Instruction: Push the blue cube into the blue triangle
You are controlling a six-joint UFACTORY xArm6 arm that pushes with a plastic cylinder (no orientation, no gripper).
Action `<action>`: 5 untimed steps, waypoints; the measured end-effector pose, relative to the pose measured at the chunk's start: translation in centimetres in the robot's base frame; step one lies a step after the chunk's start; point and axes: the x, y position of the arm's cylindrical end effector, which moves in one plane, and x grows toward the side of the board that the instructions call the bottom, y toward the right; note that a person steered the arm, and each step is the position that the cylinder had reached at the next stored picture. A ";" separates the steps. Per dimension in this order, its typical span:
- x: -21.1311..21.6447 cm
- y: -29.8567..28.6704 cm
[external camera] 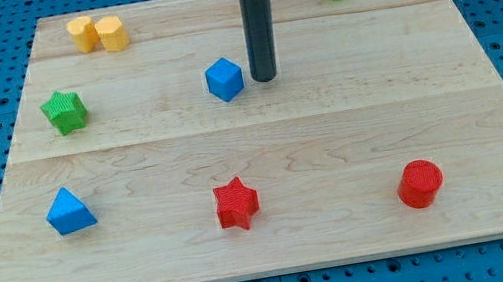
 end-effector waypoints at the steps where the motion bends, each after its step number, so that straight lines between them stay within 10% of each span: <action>1: -0.5 -1.0; 5: 7.5 -11.7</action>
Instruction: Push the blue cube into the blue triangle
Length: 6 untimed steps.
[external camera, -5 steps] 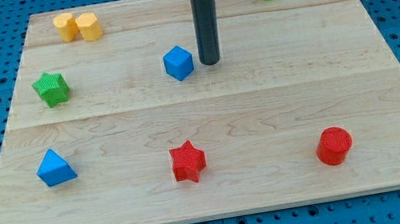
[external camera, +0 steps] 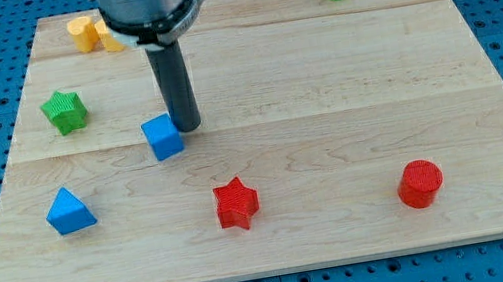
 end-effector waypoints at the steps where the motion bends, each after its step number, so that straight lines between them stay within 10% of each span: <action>1: 1.3 -5.8; 4: 3.8 -8.5; 6: 3.7 10.8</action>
